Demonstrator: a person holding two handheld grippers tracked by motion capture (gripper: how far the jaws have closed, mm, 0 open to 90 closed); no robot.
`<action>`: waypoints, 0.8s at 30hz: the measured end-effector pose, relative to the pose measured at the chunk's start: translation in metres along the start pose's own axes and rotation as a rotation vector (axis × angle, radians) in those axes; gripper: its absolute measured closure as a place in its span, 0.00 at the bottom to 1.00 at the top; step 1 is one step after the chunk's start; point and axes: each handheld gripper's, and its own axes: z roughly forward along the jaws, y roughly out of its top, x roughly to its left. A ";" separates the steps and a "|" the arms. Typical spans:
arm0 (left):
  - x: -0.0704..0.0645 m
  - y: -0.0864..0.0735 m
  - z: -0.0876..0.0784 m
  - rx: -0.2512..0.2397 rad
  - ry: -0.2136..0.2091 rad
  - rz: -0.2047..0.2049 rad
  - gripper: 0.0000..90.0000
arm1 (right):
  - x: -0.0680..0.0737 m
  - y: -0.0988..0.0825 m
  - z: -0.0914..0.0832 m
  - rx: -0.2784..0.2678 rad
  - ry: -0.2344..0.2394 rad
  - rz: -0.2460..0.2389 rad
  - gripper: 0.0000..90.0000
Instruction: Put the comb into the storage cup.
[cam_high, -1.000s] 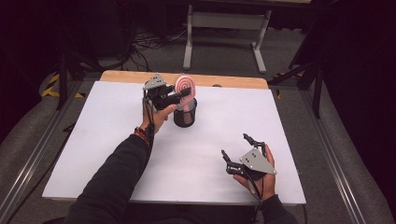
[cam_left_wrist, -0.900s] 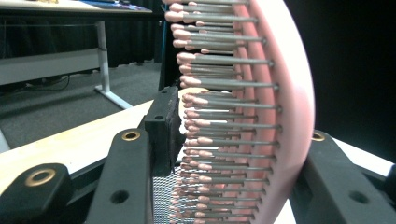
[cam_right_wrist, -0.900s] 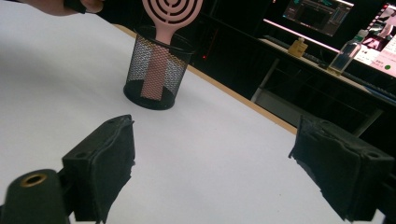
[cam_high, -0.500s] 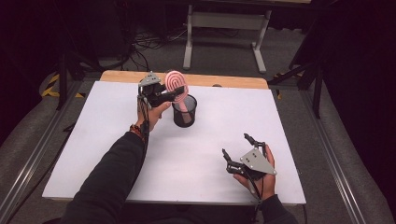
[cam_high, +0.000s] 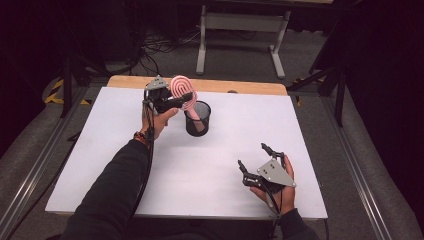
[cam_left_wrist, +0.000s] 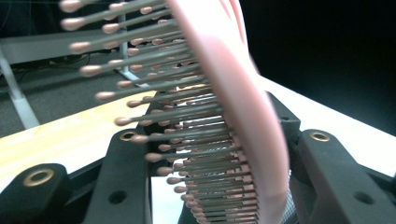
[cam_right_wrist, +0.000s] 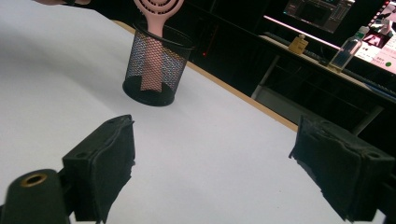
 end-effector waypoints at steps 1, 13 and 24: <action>0.002 0.000 -0.001 0.002 0.005 0.008 0.60 | 0.000 0.000 0.000 0.000 0.002 0.001 0.15; 0.011 -0.004 -0.004 -0.004 0.000 -0.036 0.53 | 0.001 -0.001 0.000 0.007 0.006 -0.009 0.15; 0.010 -0.002 -0.008 0.001 0.025 0.010 0.50 | 0.001 -0.001 0.000 0.003 0.000 -0.013 0.15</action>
